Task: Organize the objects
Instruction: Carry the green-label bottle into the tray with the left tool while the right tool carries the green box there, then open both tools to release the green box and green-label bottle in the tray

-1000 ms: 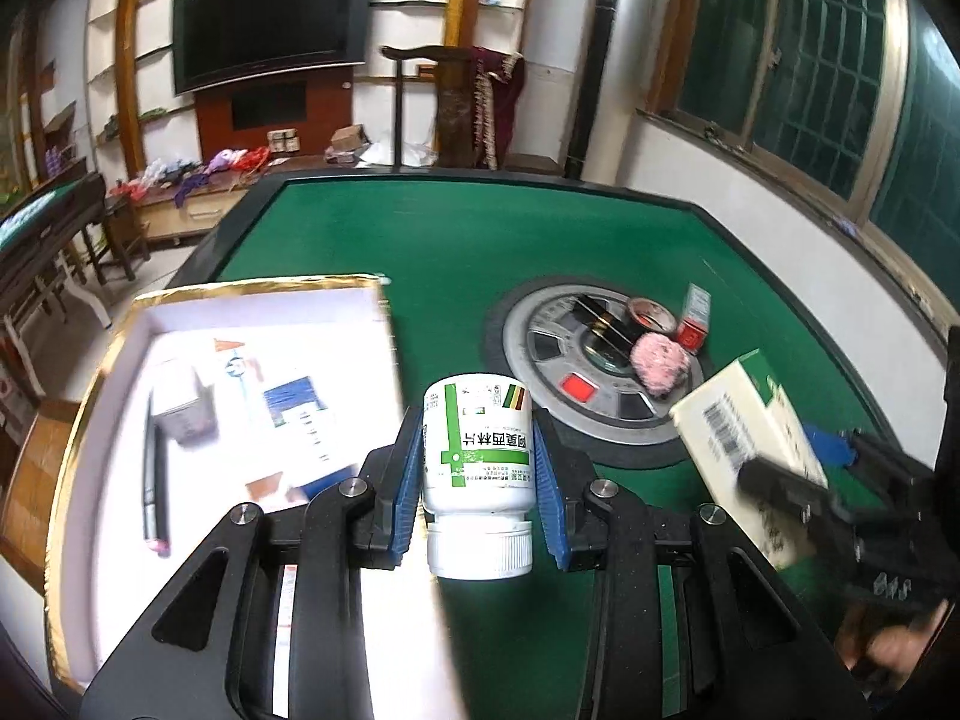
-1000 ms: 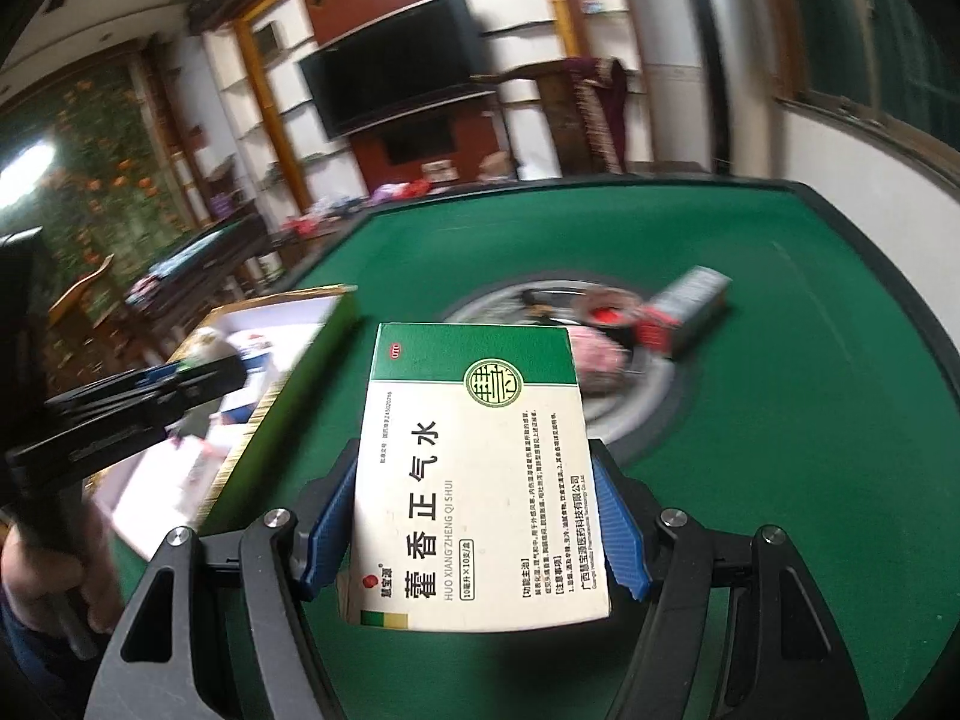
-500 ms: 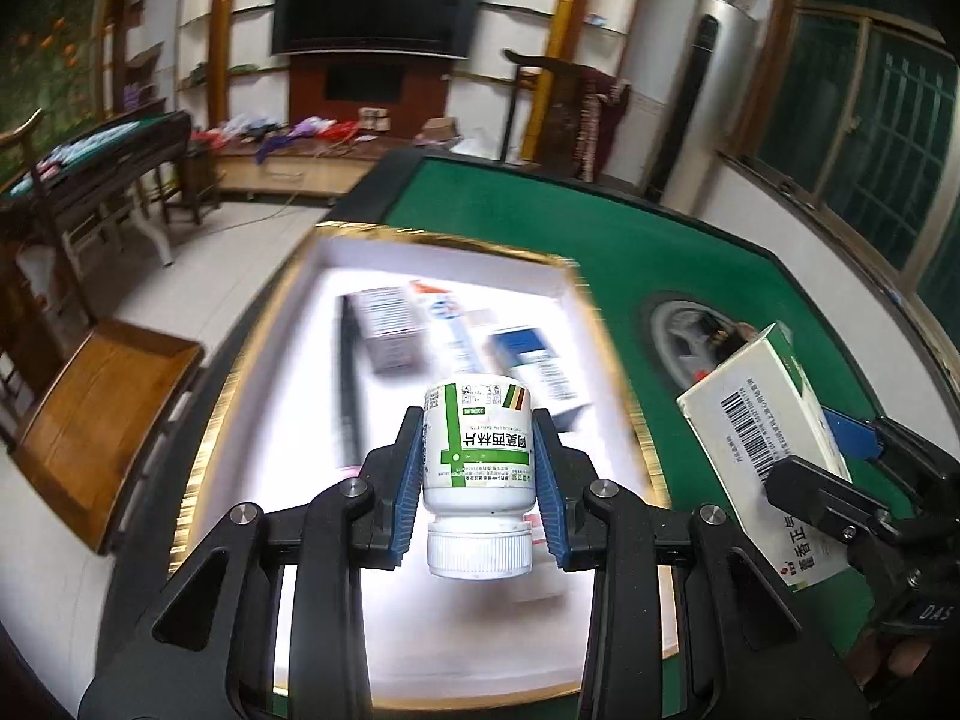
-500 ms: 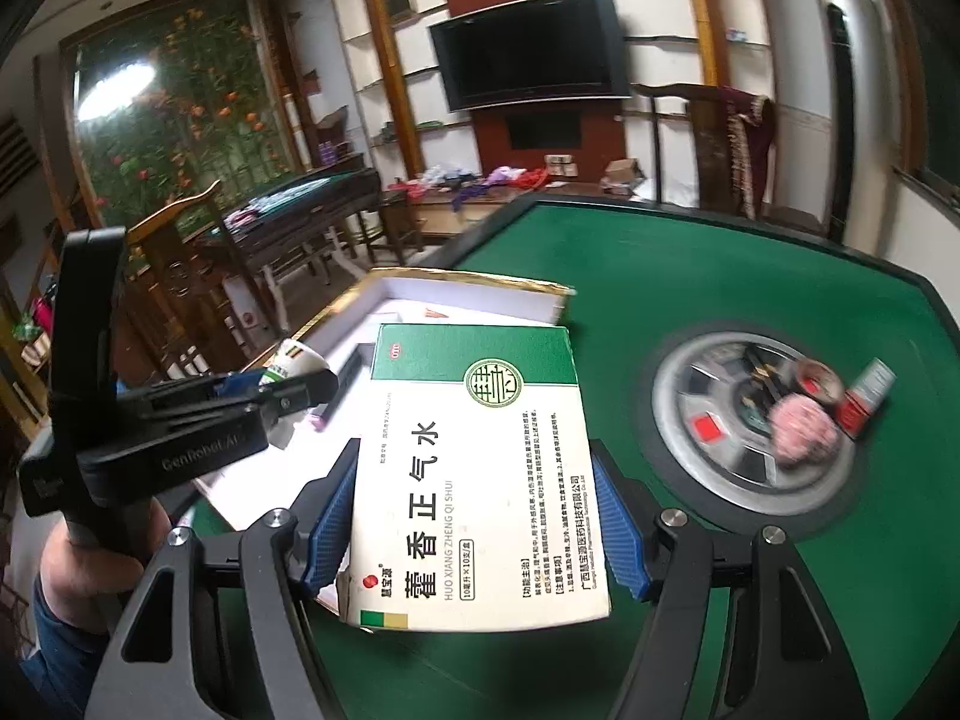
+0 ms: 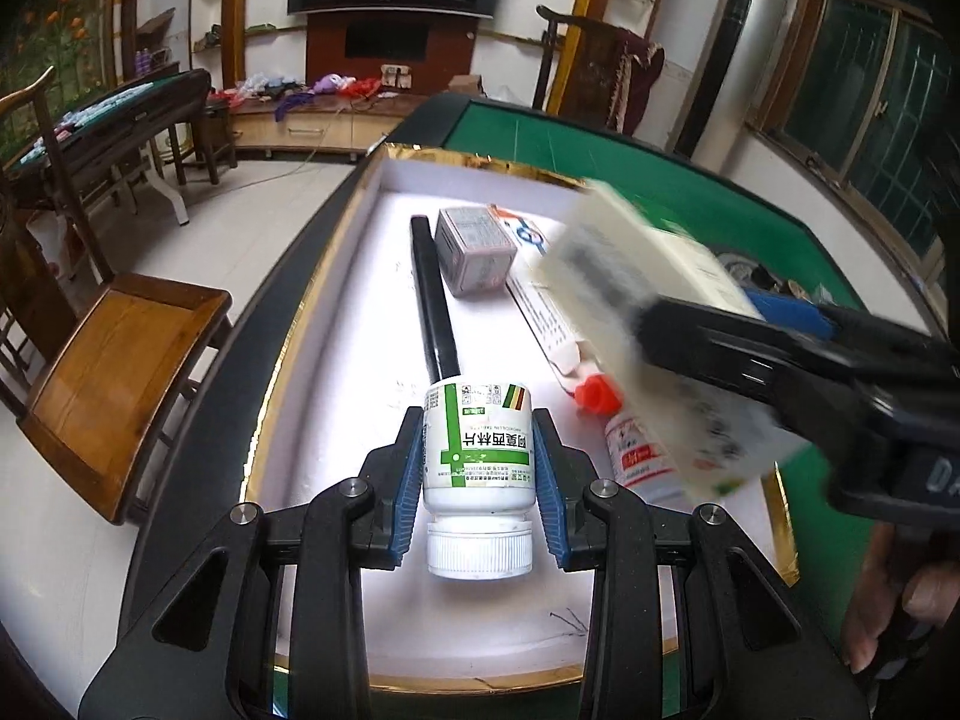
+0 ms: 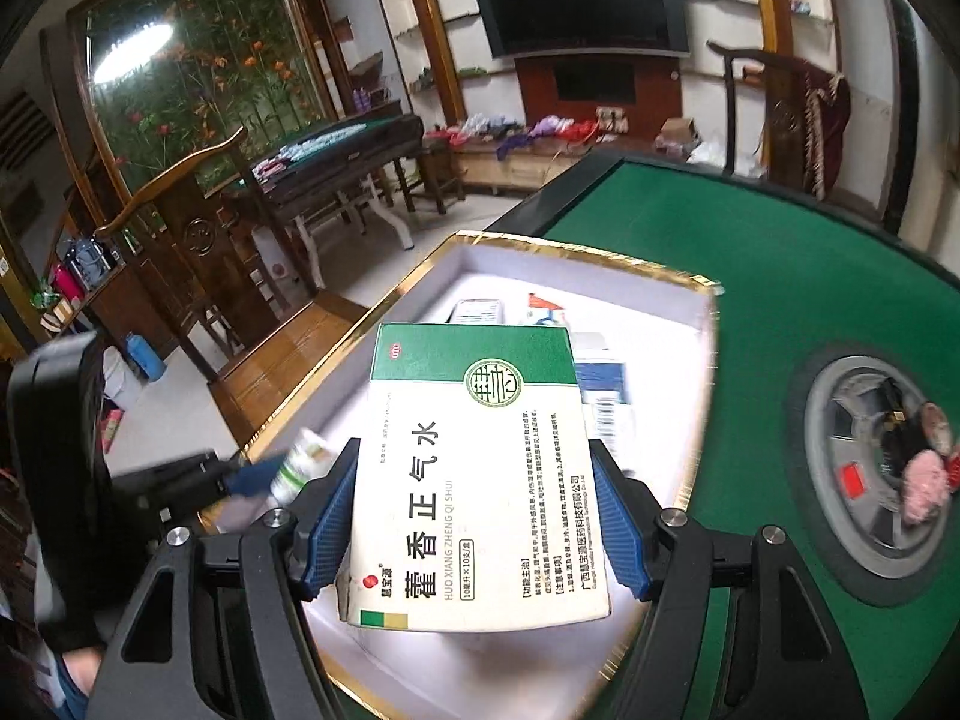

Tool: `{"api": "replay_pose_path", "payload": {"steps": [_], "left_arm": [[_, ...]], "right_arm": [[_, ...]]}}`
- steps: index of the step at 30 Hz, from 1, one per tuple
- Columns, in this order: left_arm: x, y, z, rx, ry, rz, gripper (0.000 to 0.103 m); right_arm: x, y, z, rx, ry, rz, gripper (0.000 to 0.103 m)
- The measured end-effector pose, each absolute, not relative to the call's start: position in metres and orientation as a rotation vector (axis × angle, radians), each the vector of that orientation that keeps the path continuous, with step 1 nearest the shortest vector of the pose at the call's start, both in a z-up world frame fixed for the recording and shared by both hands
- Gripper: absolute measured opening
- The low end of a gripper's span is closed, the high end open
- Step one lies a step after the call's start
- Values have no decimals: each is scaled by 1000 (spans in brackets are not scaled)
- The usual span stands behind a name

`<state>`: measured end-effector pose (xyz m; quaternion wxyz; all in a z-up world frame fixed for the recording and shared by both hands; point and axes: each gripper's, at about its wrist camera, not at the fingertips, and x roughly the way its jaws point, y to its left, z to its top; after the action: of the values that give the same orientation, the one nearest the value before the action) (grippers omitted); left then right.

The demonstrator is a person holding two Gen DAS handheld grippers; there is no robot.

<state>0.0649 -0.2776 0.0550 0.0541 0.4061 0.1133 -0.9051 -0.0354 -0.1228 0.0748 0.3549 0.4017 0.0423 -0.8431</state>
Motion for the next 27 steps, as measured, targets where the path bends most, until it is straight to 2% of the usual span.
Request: {"api": "replay_pose_path", "payload": {"steps": [13, 23, 27], "left_arm": [[68, -283, 42, 1293, 343, -2733, 33], [62, -287, 34, 1302, 374, -2717, 33], [61, -291, 32, 1301, 407, -2723, 33]], "right_arm": [[-71, -189, 49, 1217, 201, -2112, 70], [-79, -209, 43, 1154, 351, -2234, 71], [-80, -213, 39, 1150, 344, -2187, 71]]}}
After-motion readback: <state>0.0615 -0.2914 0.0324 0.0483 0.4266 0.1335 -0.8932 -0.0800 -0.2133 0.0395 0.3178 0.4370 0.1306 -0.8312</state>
